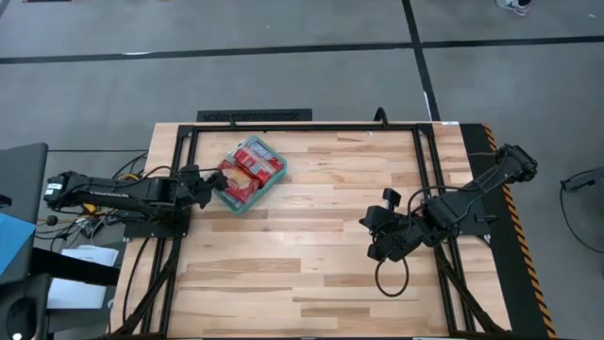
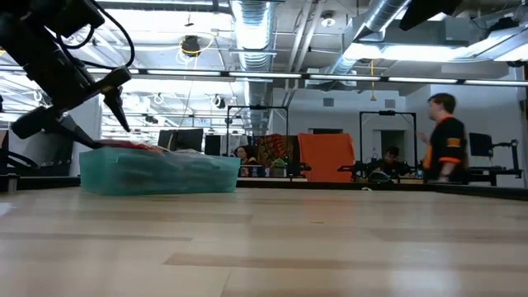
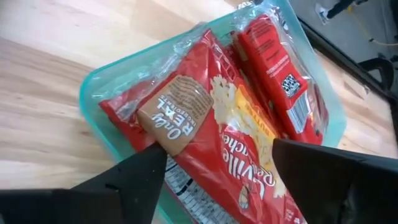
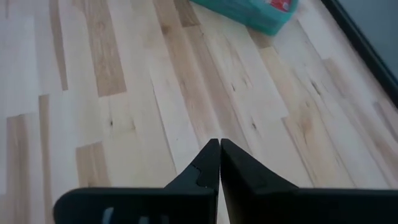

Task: Sort popcorn bags into baskets
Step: Put the red popcorn bag into the blue bin, then return to Home Position

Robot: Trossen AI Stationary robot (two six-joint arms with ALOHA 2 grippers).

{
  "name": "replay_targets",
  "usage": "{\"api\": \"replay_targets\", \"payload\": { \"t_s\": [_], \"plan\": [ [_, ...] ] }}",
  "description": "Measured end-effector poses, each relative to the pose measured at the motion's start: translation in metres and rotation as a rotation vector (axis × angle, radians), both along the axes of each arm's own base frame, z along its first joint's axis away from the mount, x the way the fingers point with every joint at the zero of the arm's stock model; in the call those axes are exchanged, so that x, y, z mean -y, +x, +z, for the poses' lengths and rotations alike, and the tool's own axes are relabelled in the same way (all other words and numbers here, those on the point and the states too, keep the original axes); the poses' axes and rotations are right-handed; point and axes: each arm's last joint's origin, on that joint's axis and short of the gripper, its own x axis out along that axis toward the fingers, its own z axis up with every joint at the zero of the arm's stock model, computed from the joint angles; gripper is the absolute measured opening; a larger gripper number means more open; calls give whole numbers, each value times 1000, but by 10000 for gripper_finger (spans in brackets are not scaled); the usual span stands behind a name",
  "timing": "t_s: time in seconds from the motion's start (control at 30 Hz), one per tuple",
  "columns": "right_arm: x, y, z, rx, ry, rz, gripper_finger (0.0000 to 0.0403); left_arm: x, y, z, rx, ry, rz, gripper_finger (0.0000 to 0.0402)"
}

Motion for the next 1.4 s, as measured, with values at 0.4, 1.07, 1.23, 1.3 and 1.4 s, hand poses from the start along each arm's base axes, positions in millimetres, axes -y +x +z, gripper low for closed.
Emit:
{"api": "replay_targets", "payload": {
  "t_s": [0.4, 1.07, 1.23, 1.3, 1.4],
  "plan": [
    [-2, 4, 7, 54, 39, 57, 25, 0, 2, 34, 20, 9, -41, 287],
    [70, -62, 90, 444, -73, 116, 16, -1, 41, 107, 162, 450, -386, 287],
    [105, -98, 86, 573, -20, 69, 28, -9, 37, 114, 113, 564, -376, 287],
    [113, -107, 75, 628, 12, 41, 37, -12, 32, 116, 98, 598, -390, 287],
    [120, -123, 52, 706, 72, 9, 44, -14, 20, 121, 87, 645, -394, 287]
  ]
}}
